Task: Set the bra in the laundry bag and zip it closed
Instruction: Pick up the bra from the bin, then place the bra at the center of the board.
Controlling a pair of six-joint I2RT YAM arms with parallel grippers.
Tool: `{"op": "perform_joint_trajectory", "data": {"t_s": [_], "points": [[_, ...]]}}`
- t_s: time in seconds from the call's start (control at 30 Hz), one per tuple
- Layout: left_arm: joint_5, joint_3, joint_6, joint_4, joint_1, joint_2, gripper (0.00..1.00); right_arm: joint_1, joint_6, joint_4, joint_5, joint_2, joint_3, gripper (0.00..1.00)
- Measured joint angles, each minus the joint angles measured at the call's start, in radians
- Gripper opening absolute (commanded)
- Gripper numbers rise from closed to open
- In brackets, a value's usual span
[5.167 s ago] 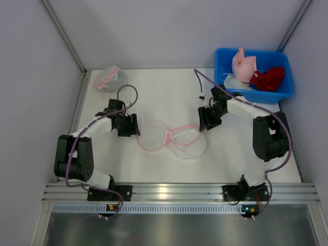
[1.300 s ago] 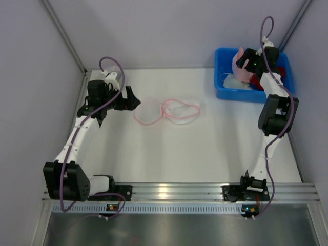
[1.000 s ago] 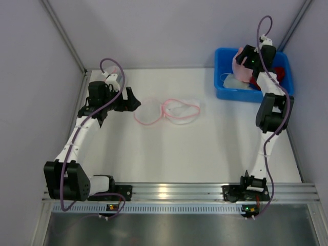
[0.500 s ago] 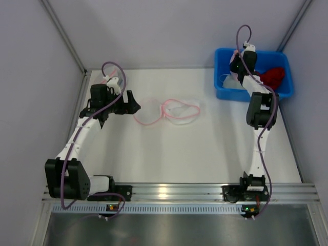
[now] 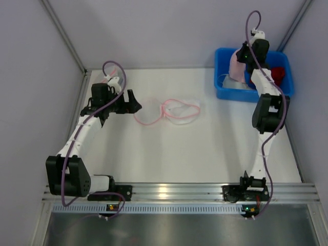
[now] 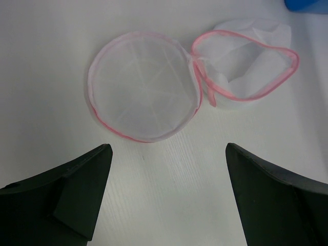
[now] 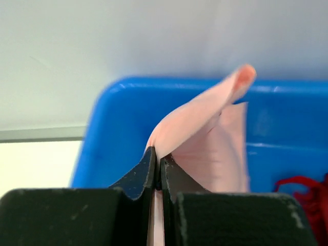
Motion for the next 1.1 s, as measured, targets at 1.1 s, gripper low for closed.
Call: {"op": "perform_joint_trajectory", "data": {"t_s": [1.1], "points": [[0.007, 0.022, 0.072, -0.105, 0.000, -0.241, 0.98, 0.109, -0.354, -0.230, -0.106, -1.168, -0.970, 0.00]]}}
